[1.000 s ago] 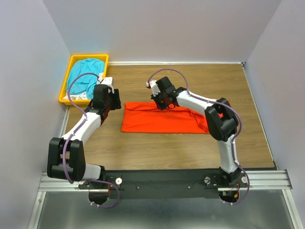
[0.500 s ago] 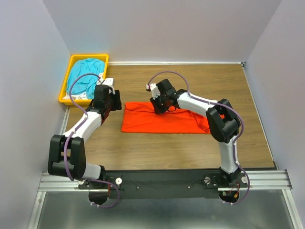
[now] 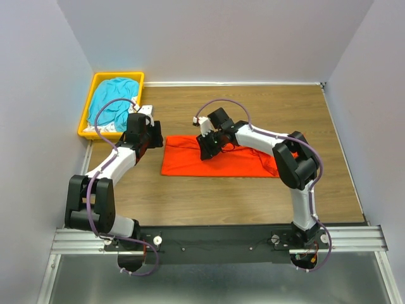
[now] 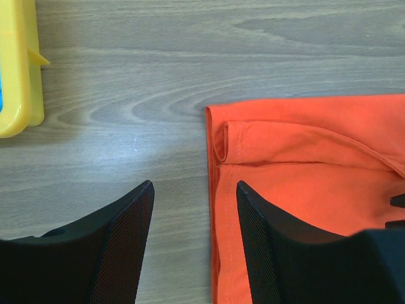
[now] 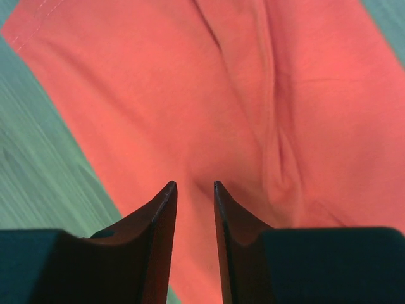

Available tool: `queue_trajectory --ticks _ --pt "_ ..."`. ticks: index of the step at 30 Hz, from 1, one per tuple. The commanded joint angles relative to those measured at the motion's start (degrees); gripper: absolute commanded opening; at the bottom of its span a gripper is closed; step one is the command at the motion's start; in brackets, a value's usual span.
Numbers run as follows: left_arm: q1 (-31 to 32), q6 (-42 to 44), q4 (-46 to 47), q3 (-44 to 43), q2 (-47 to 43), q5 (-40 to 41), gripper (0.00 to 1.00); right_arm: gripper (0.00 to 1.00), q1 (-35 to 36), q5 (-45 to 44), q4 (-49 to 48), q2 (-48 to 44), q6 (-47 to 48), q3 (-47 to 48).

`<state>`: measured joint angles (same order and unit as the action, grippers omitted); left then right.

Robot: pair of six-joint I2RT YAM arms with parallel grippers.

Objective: Fold and stack the t-shirts
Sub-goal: Fold the tshirt

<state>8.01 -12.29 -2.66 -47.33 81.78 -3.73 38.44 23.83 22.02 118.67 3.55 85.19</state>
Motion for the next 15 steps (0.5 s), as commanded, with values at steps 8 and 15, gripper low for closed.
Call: queue_trajectory --ticks 8,15 --pt "0.34 -0.54 -0.07 -0.83 -1.00 -1.11 0.63 0.60 0.68 -3.61 -0.14 0.68 -0.47 6.37" --pt "0.43 -0.27 -1.12 0.31 -4.78 1.17 0.63 0.68 0.50 -5.56 -0.22 6.48 -1.09 14.39"
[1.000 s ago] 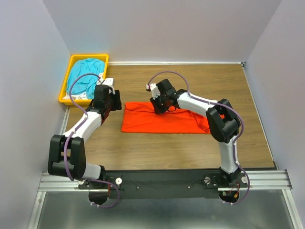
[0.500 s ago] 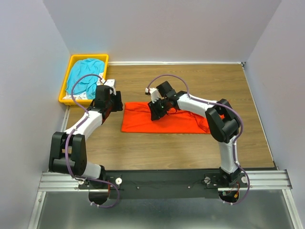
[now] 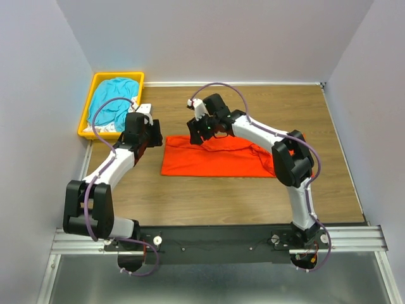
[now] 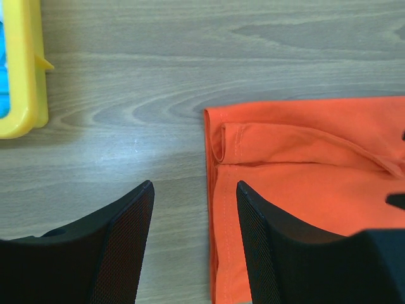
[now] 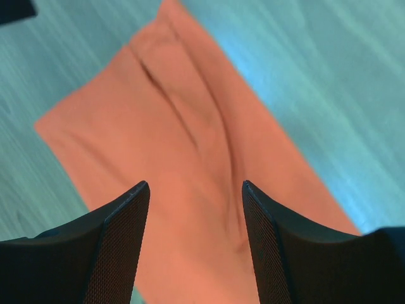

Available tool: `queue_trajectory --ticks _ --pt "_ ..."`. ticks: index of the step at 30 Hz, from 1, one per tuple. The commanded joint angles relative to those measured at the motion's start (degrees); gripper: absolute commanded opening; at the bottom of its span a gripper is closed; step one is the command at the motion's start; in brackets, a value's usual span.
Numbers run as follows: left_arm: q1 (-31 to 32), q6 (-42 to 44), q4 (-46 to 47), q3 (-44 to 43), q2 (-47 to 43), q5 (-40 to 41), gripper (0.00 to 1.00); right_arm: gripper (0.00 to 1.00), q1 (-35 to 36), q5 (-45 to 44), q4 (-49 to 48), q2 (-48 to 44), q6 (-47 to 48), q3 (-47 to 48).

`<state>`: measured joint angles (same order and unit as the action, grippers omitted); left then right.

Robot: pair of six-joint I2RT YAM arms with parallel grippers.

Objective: Fold and stack the t-shirts
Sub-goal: Fold the tshirt

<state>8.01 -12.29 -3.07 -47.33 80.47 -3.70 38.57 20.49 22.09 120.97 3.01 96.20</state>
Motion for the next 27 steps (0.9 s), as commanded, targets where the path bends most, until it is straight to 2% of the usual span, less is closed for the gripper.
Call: queue_trajectory --ticks 1,11,20,27 --pt "0.43 -0.19 -1.14 0.48 -3.74 1.33 0.63 0.68 0.37 -1.86 -0.20 5.06 -0.72 3.90" --pt "0.43 0.43 -2.20 2.86 -7.95 3.27 0.63 0.66 0.37 1.47 -0.38 11.57 -1.42 8.21" --pt "0.43 0.43 -1.94 2.95 -7.61 3.27 0.63 0.62 0.37 8.42 -0.29 11.92 -2.74 7.60" --pt "0.43 0.52 -1.67 2.68 -6.90 3.27 0.63 0.59 0.37 10.36 -0.29 11.84 -2.83 6.98"
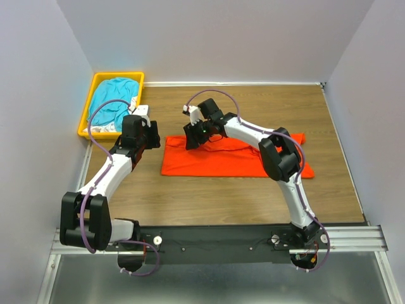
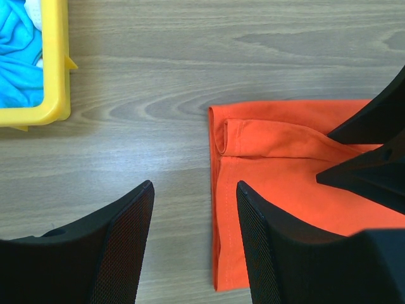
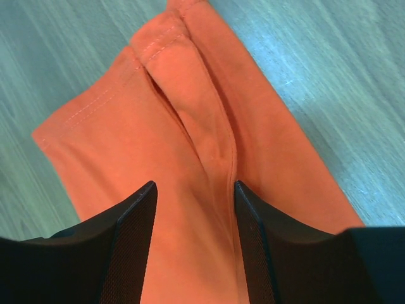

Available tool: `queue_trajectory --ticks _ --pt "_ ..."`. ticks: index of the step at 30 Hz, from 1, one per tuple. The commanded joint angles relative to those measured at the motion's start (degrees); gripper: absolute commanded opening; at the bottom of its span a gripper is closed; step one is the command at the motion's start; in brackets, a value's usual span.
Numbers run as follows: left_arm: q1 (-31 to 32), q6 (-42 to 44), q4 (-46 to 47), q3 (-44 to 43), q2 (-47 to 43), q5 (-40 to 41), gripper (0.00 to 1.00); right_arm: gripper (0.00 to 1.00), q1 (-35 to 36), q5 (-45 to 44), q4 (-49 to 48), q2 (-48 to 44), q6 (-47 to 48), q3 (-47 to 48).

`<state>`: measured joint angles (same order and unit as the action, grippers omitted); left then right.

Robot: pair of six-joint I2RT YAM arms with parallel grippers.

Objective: Fold and stack the t-shirts
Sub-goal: Fold the tshirt

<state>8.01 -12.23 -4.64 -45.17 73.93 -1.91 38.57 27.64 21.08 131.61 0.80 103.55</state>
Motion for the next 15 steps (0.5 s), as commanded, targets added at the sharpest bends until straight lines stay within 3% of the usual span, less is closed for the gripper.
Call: queue_trajectory --ticks 1,15 --pt "0.43 0.45 -0.10 0.52 -0.37 1.47 0.63 0.58 0.37 3.56 0.72 1.10 -0.62 -0.36" --pt "0.43 0.54 0.34 0.43 0.25 1.47 0.63 0.56 0.81 7.87 0.72 -1.53 -0.62 -5.02"
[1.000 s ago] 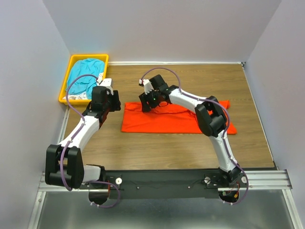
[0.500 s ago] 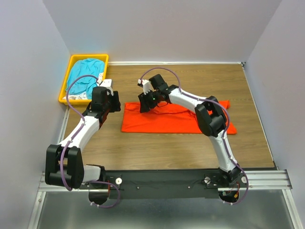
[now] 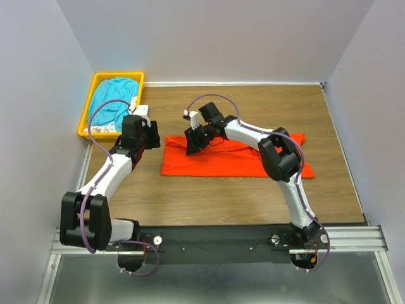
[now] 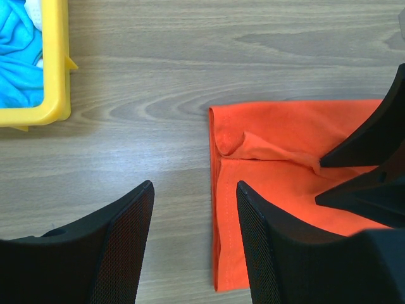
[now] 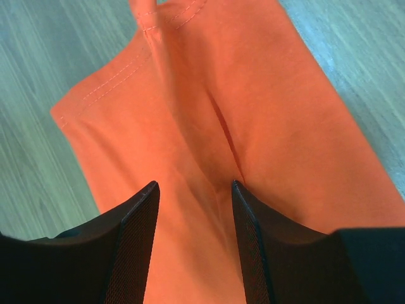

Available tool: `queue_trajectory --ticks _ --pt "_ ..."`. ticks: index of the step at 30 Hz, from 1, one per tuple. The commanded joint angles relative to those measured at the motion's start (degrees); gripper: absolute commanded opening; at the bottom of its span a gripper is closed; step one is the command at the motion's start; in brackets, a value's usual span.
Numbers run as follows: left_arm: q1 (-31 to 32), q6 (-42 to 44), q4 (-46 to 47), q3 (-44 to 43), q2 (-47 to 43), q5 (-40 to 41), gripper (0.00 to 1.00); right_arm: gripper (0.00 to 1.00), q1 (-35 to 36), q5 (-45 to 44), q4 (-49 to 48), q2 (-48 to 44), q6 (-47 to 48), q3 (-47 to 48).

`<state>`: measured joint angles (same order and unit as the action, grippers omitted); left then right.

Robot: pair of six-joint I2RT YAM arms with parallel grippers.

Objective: Fold and stack the t-shirts
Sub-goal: Fold the tshirt

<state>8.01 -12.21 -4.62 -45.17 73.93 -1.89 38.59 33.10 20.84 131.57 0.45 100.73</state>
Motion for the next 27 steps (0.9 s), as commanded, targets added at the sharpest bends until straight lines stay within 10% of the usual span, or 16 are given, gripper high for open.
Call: queue_trajectory --ticks 1,17,27 --pt "0.43 0.52 0.23 0.34 0.25 1.45 0.63 0.56 0.96 2.58 0.96 -1.84 -0.27 -2.38" --pt "0.69 -0.27 0.40 -0.88 1.30 -3.19 0.63 0.56 2.19 -0.49 1.04 -6.93 -0.18 -5.89" --pt "8.16 -2.03 -1.62 -3.35 5.69 -7.07 0.60 0.57 -0.17 -20.96 0.87 -18.97 -3.69 -12.83"
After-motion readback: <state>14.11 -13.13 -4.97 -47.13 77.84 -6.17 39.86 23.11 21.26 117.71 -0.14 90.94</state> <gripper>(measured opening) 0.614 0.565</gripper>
